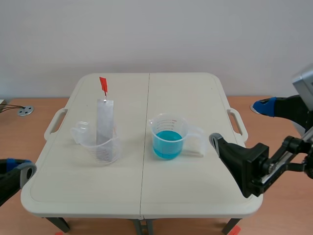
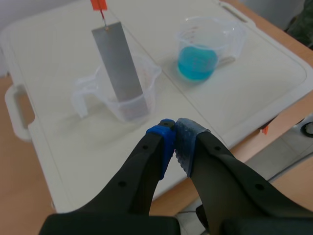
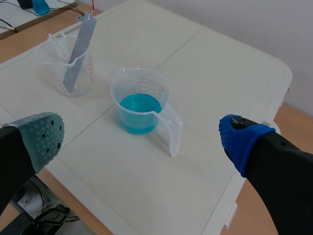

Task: Hold the metal plate by the orange handle, dip it into the blue solution, take it out and point at it, then put the plate back in the beaker on the left.
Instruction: 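Lift the metal plate out of the left beaker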

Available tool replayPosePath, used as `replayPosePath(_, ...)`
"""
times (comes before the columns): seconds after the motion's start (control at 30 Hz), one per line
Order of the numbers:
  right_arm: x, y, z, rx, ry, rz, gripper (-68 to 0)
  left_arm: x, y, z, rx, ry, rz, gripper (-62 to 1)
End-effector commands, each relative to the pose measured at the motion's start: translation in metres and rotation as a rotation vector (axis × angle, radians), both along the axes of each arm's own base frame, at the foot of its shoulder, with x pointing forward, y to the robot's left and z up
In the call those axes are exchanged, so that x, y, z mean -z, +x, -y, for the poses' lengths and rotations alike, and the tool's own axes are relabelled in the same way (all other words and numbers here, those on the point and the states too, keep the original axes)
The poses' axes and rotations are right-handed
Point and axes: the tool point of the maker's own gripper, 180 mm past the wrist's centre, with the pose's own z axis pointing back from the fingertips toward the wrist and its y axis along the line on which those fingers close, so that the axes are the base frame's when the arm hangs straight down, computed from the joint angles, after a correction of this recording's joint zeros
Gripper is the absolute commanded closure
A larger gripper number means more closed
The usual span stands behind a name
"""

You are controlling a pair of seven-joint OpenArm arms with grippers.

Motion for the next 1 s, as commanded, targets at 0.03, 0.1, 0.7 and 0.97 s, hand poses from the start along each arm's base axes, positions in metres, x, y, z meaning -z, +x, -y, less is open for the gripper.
replayPosePath(0.03, -0.011, 0.009, -0.008, -0.01, 0.024, 0.038, -66.3, 0.0, -0.014, -0.005, -0.01, 0.004, -0.031, -2.8)
replayPosePath(0.1, -0.012, 0.015, -0.013, -0.011, 0.037, 0.043, -66.3, 0.006, -0.025, -0.013, -0.021, 0.031, -0.073, -2.8)
replayPosePath(0.7, 0.001, 0.077, -0.077, -0.095, 0.121, 0.017, -66.3, 0.036, -0.084, -0.042, -0.062, 0.156, -0.29, -2.8)
replayPosePath(0.97, 0.013, 0.103, -0.11, -0.132, 0.16, -0.022, -66.3, 0.05, -0.095, -0.05, -0.071, 0.197, -0.364, -2.8)
